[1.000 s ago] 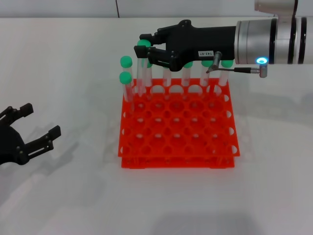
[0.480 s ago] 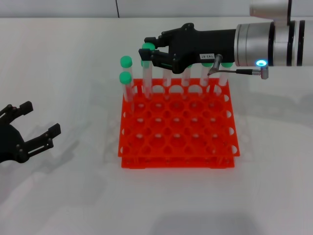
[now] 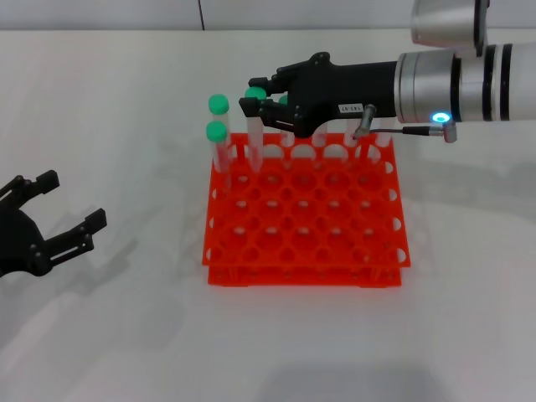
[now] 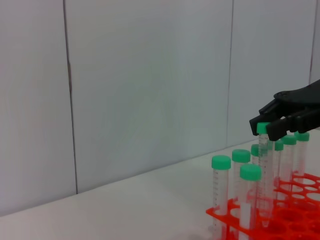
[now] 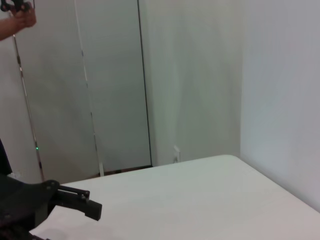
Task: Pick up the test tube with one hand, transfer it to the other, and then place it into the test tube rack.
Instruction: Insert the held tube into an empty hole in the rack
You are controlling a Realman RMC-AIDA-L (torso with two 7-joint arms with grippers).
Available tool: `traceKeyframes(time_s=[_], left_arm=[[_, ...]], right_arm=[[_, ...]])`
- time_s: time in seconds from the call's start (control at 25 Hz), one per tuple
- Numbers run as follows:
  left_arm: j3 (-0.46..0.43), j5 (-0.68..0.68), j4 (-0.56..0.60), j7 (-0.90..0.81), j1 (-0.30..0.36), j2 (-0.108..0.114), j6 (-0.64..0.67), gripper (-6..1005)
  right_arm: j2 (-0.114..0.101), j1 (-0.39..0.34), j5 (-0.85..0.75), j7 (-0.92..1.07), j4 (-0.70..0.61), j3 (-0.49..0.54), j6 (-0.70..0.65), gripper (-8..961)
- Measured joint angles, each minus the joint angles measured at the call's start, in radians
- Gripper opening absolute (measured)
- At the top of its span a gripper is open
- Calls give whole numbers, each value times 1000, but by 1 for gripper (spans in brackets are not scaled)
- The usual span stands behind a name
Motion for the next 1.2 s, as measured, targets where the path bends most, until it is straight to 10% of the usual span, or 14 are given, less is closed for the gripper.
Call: traceKeyframes(time_s=[1.2], left_arm=[[0, 3, -2, -2, -4, 0, -5, 893]], right_arm=[[7, -25, 0, -2, 5, -67, 56, 256]])
